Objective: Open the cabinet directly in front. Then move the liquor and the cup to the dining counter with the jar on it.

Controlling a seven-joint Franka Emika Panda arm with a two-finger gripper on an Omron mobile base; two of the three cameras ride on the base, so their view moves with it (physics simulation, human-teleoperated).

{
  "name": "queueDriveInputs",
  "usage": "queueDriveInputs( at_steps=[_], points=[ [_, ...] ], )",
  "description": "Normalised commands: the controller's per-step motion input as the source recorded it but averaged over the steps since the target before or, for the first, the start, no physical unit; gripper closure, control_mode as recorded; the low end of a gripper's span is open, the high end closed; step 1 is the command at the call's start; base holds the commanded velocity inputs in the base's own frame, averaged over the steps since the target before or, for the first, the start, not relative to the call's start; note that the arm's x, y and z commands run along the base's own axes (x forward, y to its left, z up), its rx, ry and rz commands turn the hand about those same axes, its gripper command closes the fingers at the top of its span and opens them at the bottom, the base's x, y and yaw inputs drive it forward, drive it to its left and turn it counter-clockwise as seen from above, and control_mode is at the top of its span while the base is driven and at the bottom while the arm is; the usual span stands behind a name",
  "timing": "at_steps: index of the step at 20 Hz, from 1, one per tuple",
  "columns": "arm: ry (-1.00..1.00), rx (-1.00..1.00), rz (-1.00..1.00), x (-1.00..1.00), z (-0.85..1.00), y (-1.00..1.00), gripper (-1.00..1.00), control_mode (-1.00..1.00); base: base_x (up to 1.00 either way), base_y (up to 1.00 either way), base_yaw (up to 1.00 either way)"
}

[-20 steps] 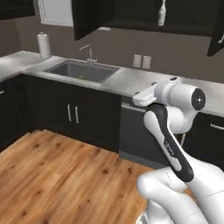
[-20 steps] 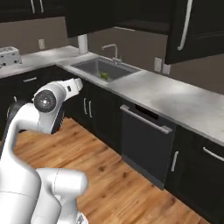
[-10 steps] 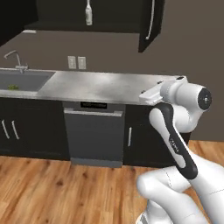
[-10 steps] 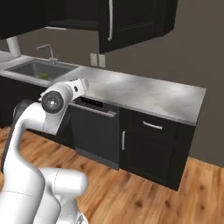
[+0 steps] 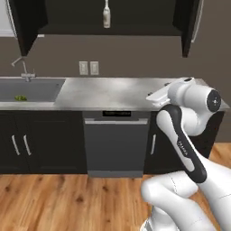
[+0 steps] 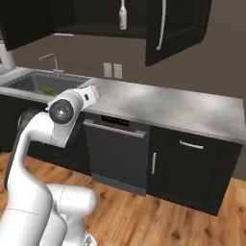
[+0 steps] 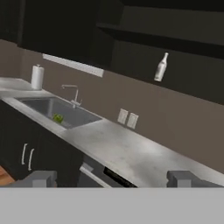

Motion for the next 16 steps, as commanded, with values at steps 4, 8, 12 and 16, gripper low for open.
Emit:
queueDriveInputs(
  at_steps=[4,8,12,16],
  points=[
    [0.00,0.00,0.00,0.00,0.00,0.00,-1.00,1.00,0.58,1.00,-0.22],
    [0.00,0.00,0.00,0.00,0.00,0.00,-1.00,1.00,0.88,0.64,-0.30],
    [0.00,0.00,0.00,0.00,0.00,0.00,-1.00,1.00,1.00,0.43,-0.28],
    [0.00,0.00,0.00,0.00,0.00,0.00,-1.00,1.00,1.00,0.41,-0.26]
  ],
)
